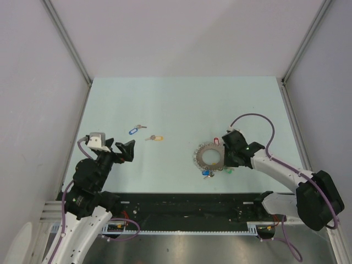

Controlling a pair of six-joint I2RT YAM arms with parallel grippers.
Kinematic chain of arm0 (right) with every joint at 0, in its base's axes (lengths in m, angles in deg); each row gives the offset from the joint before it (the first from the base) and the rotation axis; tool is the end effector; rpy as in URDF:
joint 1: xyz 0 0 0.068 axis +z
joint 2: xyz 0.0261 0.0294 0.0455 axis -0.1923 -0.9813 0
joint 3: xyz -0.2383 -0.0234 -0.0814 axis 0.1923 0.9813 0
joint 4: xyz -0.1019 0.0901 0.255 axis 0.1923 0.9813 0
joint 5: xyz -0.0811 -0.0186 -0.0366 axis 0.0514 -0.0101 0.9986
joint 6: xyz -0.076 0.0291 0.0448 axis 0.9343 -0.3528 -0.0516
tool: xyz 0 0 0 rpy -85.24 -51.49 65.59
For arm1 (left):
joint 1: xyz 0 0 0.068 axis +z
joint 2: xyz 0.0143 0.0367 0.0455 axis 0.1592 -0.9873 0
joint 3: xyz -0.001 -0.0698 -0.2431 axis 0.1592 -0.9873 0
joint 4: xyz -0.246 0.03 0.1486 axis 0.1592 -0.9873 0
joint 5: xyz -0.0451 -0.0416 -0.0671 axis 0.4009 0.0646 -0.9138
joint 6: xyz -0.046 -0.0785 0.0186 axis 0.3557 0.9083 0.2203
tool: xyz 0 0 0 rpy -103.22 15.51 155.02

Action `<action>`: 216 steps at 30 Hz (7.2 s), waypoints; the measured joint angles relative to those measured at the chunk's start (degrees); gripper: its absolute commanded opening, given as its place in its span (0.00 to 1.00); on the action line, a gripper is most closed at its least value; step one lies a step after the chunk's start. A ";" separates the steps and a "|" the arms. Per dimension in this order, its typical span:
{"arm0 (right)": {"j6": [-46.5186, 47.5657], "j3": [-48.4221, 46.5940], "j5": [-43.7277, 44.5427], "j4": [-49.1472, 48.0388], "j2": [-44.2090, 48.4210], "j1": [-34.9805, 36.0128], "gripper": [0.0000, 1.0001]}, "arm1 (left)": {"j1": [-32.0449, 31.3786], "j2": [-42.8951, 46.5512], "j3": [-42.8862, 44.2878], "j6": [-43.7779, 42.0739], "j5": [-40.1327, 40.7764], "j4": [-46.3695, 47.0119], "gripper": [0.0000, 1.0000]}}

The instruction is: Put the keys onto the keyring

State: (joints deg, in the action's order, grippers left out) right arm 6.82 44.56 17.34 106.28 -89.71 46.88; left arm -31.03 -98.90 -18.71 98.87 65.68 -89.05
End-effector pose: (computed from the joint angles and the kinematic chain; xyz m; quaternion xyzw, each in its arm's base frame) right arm 0.2270 0.1498 0.1080 -0.0244 0.9711 0.0708 0.2267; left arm 0.1718 -0.0555 0.2978 0.0019 0.7234 -0.1574 0.6723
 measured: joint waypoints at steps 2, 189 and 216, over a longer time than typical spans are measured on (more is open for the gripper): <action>0.39 -0.04 1.18 0.68 0.87 -3.08 0.31 | 0.02 0.00 0.00 0.00 -0.04 0.00 1.00; -2.89 -1.07 -1.86 -12.35 -9.03 2.05 0.26 | 0.42 -0.59 0.00 -0.50 -2.36 0.00 1.00; 1.90 0.02 -0.76 -13.11 0.98 2.16 0.00 | 0.44 -3.30 0.00 -0.96 -6.01 0.37 1.00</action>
State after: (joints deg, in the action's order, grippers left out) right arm 8.72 44.58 16.57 93.16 -88.73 49.04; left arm -30.59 -102.20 -18.71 97.91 59.67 -88.67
